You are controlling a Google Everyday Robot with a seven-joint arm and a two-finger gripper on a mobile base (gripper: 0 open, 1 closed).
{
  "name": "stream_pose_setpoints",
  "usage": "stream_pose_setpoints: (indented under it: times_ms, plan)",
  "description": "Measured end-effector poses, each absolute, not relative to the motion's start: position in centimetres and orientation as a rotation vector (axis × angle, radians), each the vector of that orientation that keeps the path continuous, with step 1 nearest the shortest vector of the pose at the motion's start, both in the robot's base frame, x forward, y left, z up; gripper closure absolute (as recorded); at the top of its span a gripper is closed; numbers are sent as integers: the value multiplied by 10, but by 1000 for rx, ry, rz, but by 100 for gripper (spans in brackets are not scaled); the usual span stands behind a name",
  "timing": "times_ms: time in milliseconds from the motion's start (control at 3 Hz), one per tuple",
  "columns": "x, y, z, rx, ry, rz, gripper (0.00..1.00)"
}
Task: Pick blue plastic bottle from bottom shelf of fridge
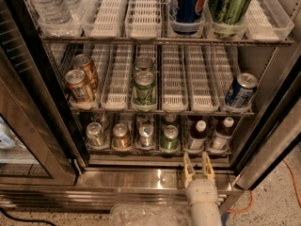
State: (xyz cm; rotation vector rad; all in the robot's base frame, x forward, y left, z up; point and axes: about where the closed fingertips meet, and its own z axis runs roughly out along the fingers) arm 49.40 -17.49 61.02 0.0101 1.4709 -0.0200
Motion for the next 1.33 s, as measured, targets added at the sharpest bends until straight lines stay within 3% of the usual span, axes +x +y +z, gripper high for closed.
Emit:
stream_pose_setpoints:
  times_ms: [333,1333]
  plan:
    - [494,-175,610,11,1471,-20,20]
    - [521,-174,618,-1,1466,-18,15]
